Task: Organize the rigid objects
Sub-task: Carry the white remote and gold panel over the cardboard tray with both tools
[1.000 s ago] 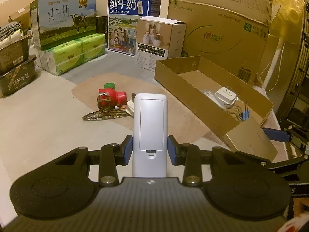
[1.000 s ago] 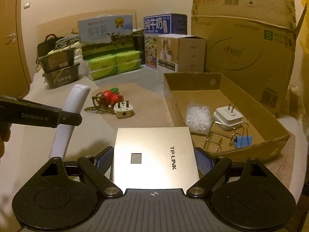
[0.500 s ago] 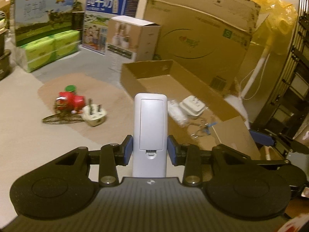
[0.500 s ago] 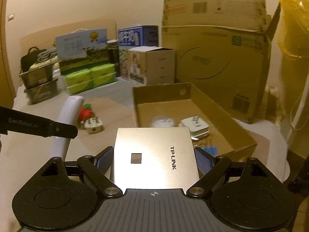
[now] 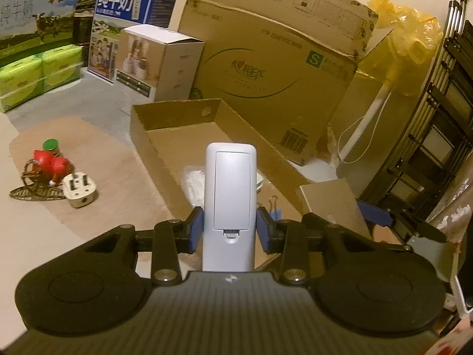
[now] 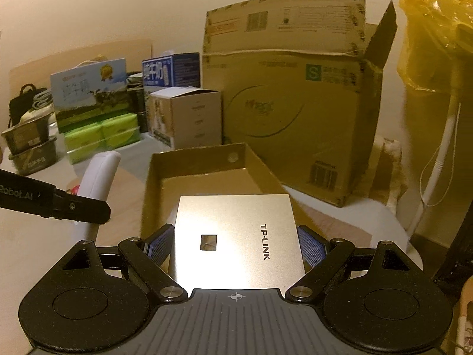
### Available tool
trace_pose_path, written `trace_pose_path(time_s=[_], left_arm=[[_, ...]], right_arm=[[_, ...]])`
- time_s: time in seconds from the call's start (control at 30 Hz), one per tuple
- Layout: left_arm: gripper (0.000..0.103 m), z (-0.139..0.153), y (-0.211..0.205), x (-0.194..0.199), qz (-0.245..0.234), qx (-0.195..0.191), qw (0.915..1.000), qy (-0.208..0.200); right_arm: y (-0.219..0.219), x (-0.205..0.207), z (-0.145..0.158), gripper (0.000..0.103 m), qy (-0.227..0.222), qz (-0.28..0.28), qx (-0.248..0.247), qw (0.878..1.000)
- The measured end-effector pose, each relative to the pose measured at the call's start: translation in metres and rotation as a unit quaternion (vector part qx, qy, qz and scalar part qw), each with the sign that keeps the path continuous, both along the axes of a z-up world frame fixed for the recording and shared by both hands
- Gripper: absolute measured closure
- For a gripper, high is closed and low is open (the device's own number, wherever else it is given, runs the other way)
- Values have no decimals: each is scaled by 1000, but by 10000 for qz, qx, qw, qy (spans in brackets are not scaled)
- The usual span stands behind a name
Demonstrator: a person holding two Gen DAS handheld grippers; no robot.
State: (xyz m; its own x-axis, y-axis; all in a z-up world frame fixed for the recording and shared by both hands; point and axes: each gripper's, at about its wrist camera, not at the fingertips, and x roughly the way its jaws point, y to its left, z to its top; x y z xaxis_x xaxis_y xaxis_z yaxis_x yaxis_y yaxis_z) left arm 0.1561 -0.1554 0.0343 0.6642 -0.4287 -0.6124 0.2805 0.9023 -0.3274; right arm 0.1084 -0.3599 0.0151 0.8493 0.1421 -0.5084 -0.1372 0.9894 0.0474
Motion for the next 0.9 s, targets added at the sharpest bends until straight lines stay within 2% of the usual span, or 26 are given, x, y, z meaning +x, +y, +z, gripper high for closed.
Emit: trace_pose_path(time_s=[0.6, 0.9], left_arm=[[69, -7, -24, 52, 258, -524, 9978, 327], [69, -19, -23, 88, 577, -571, 9956, 464]], right_arm=[[-33, 48, 7, 16, 6, -35, 76, 10000], [-34, 91, 0, 16, 173, 139, 161, 9996]])
